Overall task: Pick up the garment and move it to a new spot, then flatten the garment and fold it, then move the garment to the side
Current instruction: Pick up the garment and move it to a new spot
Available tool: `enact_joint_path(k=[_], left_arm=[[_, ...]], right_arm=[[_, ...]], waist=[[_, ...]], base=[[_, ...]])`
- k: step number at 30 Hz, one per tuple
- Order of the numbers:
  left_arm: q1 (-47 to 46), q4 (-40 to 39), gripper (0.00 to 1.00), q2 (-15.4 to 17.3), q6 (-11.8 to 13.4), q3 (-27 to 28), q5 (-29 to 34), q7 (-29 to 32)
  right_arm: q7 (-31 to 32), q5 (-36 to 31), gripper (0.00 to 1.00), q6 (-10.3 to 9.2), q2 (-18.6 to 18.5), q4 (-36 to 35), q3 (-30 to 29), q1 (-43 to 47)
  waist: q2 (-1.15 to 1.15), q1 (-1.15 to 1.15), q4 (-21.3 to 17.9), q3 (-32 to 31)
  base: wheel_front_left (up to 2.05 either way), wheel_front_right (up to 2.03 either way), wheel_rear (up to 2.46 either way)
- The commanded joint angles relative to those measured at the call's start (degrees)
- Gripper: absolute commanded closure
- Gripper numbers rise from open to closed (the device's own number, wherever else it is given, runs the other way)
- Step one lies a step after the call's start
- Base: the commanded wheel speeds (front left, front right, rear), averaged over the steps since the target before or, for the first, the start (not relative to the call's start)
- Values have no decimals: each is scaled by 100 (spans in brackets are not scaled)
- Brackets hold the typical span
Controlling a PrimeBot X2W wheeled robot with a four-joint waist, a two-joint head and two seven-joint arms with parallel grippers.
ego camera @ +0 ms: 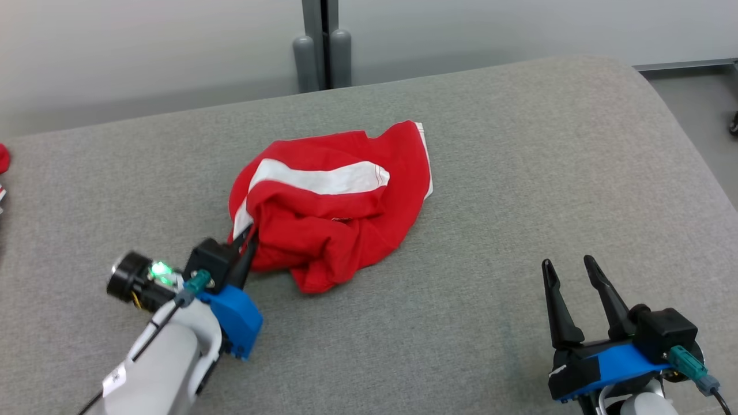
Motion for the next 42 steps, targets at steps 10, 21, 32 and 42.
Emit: enact_joint_path(k=[10, 21, 32, 42], left_arm=[[430, 862, 100, -417, 139, -110, -186, -418], [237, 1000, 0, -656, 239, 78, -342, -758], [693, 173, 0, -822, 573, 588, -631, -831], [1717, -538, 0, -1247, 879, 1212, -778, -831]], right_arm=[[-25, -80, 0, 1, -24, 63, -32, -135], [-25, -113, 0, 1, -23, 134, -37, -50], [-25, -221, 0, 1, -25, 169, -63, 189], [-25, -193, 0, 1, -23, 134, -12, 309]], waist=[[0, 0, 285, -8], [0, 0, 518, -213], [0, 0, 800, -718], [0, 0, 1169, -1037]], base=[[0, 0, 0], [0, 0, 0], [0, 0, 0], [0, 0, 0]])
